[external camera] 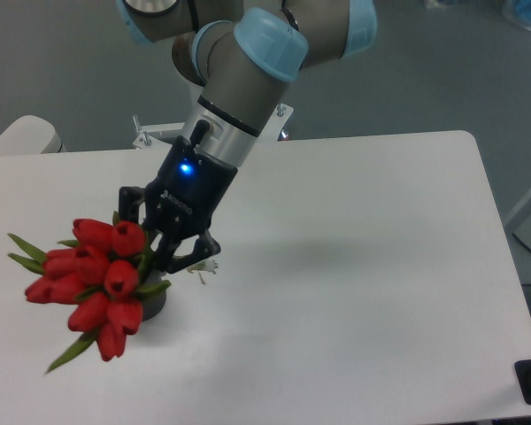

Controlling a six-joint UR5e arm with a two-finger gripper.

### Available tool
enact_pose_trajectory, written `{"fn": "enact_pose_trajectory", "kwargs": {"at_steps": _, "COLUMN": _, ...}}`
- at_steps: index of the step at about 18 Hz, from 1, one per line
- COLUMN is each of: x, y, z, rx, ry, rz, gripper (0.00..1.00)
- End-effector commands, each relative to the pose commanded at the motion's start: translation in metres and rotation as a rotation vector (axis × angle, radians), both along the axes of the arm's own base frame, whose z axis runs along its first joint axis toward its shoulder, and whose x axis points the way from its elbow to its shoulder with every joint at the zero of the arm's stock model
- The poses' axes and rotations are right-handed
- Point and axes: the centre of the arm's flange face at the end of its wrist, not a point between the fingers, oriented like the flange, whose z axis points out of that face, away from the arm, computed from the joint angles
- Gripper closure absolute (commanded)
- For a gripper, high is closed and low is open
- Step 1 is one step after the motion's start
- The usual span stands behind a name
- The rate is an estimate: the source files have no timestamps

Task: Insert the flowers into the vase
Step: 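Carry the red tulip bunch with the gripper over the grey vase, then lower the tulip stems into the vase opening with the gripper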

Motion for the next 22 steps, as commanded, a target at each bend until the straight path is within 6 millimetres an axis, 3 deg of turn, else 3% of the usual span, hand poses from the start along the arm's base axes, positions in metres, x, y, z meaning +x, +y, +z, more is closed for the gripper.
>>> {"fn": "enact_pose_trajectory", "kwargs": {"at_steps": 9, "x": 0.013, "y": -0.003, "z": 0.006, "rx": 0.120, "ry": -0.126, "rz": -0.128, "gripper": 0.81}}
{"fn": "enact_pose_trajectory", "kwargs": {"at_steps": 16, "x": 0.034, "y": -0.015, "z": -0.013, "rx": 0.139, "ry": -0.213, "rz": -0.180, "gripper": 0.81}}
{"fn": "enact_pose_trajectory", "kwargs": {"at_steps": 22, "x": 0.046, "y": -0.017, "z": -0.019, "rx": 0.162, "ry": -0.159, "rz": -0.224, "gripper": 0.81}}
